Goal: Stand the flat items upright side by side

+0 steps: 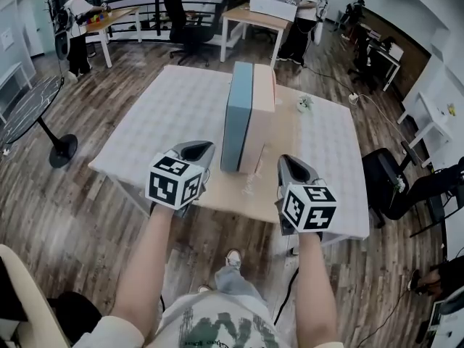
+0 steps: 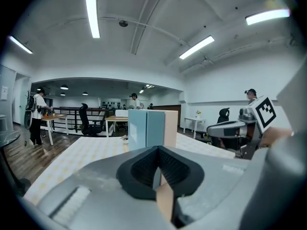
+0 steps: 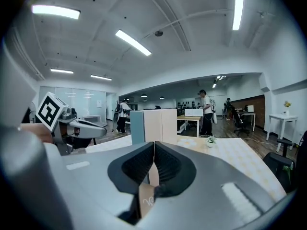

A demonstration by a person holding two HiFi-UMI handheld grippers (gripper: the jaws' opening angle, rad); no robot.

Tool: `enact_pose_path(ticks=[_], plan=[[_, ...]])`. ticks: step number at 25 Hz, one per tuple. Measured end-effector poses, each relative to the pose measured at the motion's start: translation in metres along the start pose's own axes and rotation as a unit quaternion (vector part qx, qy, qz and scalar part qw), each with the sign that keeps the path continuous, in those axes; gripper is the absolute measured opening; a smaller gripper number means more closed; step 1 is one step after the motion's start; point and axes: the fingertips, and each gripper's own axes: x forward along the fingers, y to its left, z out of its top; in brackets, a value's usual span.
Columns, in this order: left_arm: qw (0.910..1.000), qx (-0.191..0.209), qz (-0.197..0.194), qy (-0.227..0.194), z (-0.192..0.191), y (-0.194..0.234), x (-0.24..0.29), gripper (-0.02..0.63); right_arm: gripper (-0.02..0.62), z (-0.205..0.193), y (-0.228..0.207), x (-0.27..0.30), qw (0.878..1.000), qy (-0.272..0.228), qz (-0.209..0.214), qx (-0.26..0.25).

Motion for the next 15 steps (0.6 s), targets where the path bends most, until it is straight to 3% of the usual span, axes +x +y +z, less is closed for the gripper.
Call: enact_pose_path(ticks=[15], plan=[[1.0, 0.0, 0.008, -0.005, 0.01, -0.007, -0.024, 0.005, 0.0, 0.007, 0.019, -0.012, 1.0, -0.004, 0.012, 0.0]])
